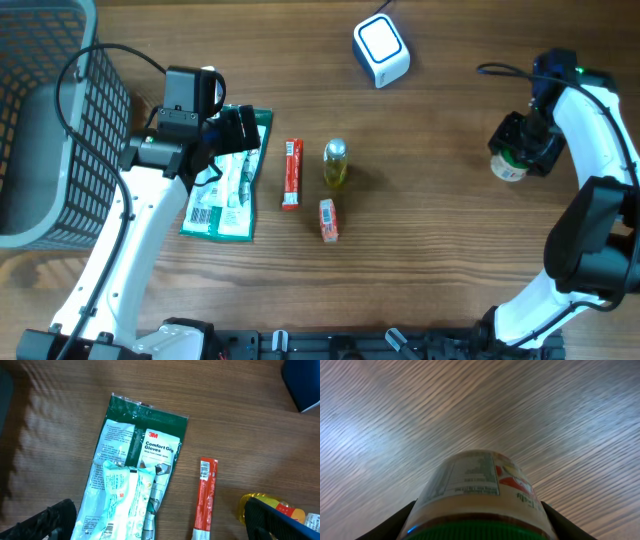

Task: Scan the item barcode
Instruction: 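Move the container right and lower it onto the table, then release the container and swing the right gripper toward the oil bottle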

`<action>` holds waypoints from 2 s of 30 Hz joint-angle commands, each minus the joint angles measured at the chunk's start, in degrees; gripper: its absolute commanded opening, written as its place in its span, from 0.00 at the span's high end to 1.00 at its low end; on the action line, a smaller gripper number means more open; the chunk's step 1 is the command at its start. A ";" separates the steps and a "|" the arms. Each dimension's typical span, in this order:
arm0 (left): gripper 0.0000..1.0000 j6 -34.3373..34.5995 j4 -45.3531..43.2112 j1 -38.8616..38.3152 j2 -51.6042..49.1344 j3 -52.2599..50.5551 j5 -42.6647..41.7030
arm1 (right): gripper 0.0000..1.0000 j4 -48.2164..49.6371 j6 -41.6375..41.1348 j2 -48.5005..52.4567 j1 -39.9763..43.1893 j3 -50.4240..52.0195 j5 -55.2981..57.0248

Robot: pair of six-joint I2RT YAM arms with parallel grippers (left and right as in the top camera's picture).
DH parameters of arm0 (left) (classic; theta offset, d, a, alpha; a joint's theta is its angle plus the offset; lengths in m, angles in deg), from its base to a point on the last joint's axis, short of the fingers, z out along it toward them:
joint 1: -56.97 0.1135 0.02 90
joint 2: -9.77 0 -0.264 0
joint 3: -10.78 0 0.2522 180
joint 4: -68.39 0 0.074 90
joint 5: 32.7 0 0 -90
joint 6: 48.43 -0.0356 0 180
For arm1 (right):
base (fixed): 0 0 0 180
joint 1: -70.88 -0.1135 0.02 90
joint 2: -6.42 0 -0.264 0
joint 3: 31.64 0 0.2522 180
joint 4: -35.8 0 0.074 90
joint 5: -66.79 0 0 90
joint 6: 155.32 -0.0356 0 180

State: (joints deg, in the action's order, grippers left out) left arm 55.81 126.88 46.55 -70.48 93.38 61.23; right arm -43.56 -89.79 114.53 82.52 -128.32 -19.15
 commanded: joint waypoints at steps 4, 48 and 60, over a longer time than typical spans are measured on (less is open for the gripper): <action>0.00 -0.09 -0.11 0.42 -0.11 0.17 -0.46 | 0.96 2.71 -1.42 0.31 3.13 2.93 2.32; 0.00 -0.09 -0.13 0.42 -0.11 0.17 -0.46 | 0.07 -10.34 13.11 -11.30 4.79 -17.07 -13.75; 0.00 -0.09 -0.11 0.42 -0.11 0.17 -0.46 | 0.14 -7.13 4.81 -15.56 -22.38 -15.69 -22.62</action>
State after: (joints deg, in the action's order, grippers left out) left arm 55.81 126.91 46.55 -70.48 93.38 61.23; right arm -53.25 -77.46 98.20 69.14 -145.08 -42.15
